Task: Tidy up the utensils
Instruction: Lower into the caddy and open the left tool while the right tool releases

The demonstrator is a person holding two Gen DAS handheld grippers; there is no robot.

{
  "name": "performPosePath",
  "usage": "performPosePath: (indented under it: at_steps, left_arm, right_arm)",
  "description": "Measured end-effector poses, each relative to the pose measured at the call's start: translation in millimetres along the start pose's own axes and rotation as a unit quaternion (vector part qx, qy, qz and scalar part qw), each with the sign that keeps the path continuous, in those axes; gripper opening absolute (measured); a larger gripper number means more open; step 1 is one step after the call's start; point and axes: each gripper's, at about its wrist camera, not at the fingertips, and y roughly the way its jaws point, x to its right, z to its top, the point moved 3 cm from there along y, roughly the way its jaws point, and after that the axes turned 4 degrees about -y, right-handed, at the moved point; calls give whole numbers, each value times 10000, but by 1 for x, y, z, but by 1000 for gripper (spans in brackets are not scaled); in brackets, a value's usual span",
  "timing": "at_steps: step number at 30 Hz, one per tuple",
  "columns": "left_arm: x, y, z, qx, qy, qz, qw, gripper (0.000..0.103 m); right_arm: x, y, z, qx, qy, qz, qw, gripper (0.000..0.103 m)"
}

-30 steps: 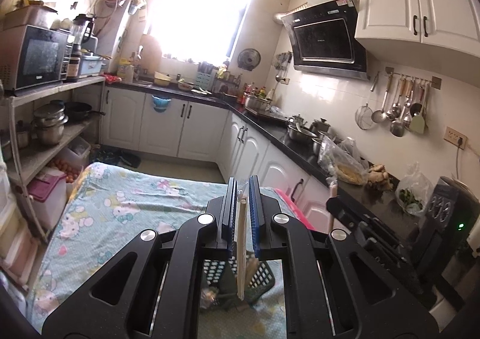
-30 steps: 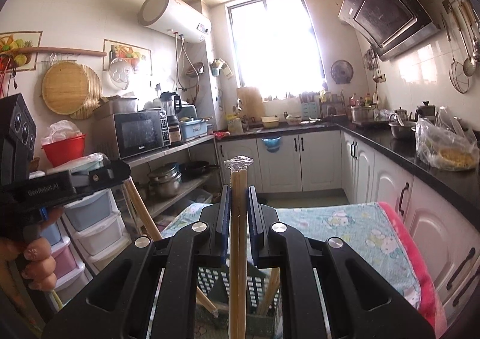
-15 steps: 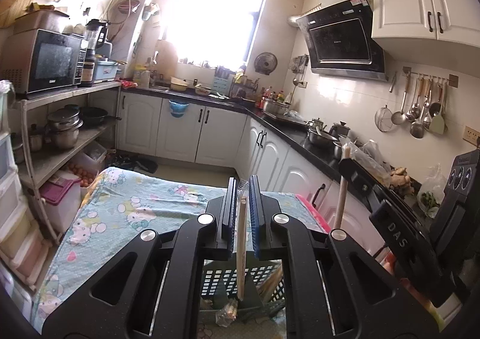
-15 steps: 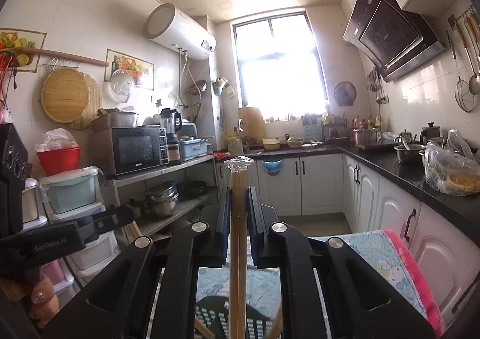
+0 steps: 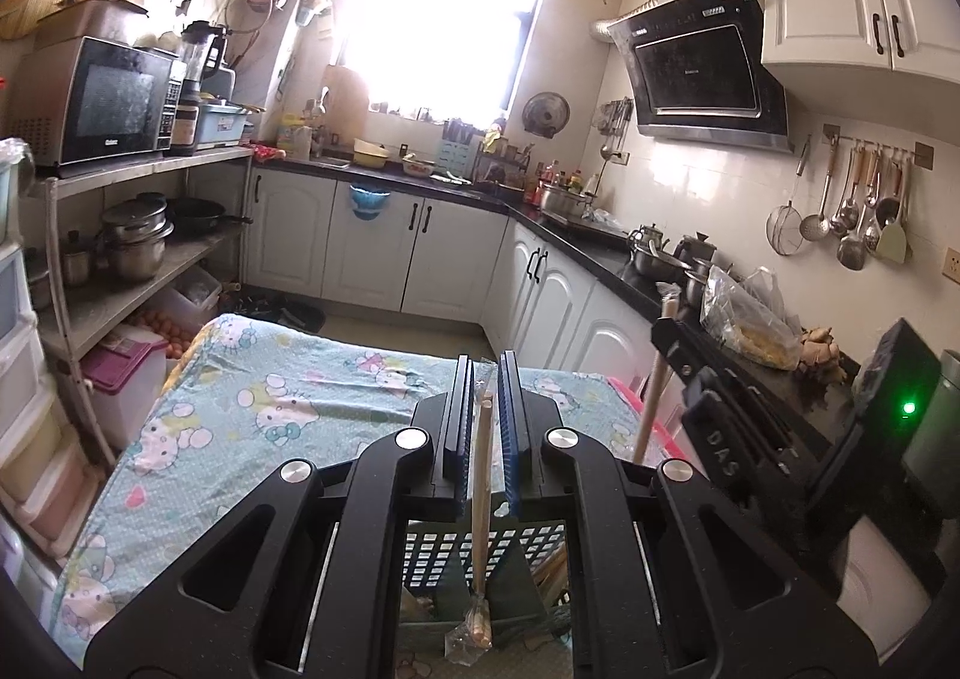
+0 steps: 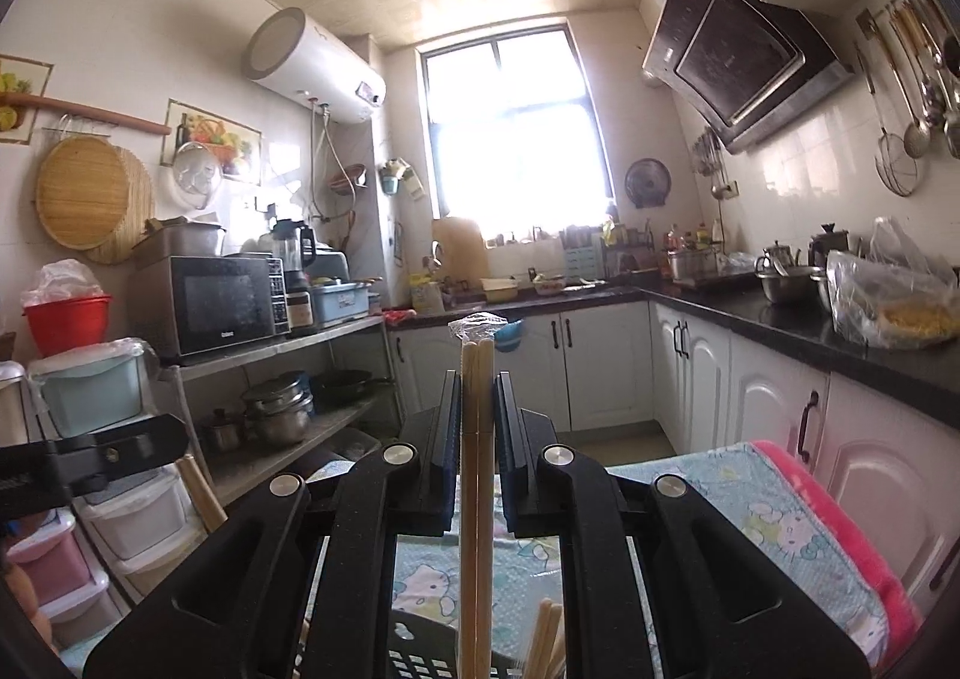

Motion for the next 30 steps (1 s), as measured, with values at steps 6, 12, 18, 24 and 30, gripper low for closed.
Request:
performPosePath:
  at_steps: [6,12,18,24,30]
  left_arm:
    - [0,8,-8,-112,32,13,9999,5]
    - [-4,12,-13,-220,23,17,9998,5]
    - [-9,14,-19,-347,-31,32,9994,10]
    - [-12,12,-23,-407,-83,46,9991,25]
    - [-13,8,-26,-442,-109,52,9990,36]
  right_arm:
    - [3,9,-11,-38,87,-61,9999,11]
    - [6,9,-18,-113,155,-32,9998,18]
    - [9,1,-22,-220,235,18,9995,29]
    - [11,-8,-25,-318,252,10,9992,34]
    - [15,-19,-26,-383,313,-34,9988,36]
